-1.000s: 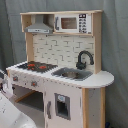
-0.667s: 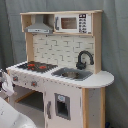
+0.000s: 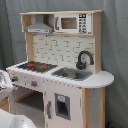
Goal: Play with the kitchen
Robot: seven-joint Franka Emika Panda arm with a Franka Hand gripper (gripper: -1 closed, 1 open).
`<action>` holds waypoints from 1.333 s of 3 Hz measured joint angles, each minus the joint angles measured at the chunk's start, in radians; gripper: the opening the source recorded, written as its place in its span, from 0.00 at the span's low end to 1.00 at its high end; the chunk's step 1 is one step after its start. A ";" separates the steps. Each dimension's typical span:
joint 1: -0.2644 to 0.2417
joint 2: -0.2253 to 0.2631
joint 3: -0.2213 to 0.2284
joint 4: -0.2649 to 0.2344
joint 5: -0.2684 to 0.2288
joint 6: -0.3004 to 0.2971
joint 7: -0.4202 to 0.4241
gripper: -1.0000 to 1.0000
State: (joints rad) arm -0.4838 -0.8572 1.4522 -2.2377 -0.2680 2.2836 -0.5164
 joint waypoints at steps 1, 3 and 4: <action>0.001 -0.110 0.001 -0.003 -0.020 0.000 0.001 1.00; 0.008 -0.332 0.002 -0.010 -0.035 0.013 -0.003 1.00; 0.008 -0.424 0.001 -0.033 -0.034 0.050 0.001 1.00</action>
State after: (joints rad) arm -0.4755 -1.2811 1.4529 -2.2703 -0.3024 2.3340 -0.5157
